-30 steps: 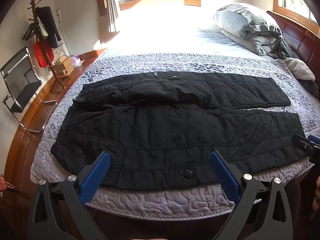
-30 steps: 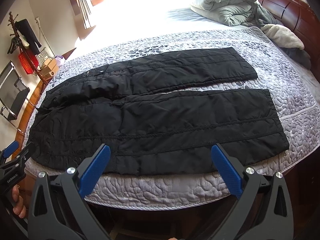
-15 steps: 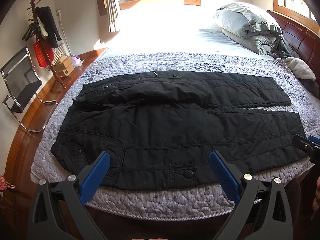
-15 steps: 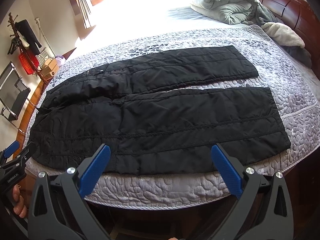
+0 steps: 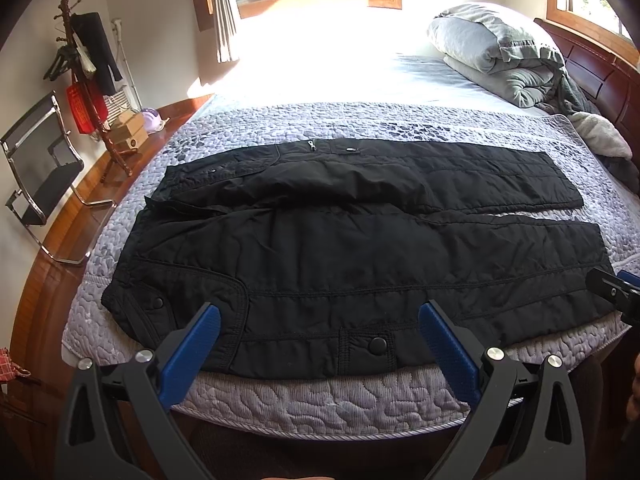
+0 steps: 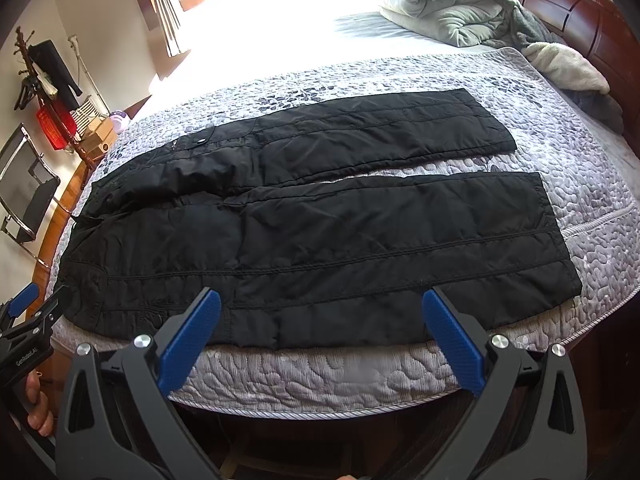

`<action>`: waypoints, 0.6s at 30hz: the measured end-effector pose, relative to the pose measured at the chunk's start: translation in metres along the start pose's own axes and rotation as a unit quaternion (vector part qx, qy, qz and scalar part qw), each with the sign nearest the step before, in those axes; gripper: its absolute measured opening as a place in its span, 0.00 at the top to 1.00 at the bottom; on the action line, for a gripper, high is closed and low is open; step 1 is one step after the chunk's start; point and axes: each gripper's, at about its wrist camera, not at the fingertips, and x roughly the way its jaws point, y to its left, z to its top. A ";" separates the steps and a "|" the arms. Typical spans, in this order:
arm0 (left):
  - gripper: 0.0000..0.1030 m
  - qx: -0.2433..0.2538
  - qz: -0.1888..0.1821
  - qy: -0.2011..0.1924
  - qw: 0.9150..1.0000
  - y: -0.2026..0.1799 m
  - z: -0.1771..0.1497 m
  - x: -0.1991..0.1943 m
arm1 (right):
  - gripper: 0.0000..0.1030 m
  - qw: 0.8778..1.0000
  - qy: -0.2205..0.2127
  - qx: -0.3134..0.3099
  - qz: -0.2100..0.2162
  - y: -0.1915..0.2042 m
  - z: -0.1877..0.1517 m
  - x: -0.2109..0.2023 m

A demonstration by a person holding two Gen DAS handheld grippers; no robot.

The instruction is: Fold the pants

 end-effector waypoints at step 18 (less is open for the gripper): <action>0.03 0.000 -0.023 -0.002 1.000 -0.007 0.003 0.002 | 0.02 1.000 0.006 0.002 0.004 -0.003 -0.001 0.006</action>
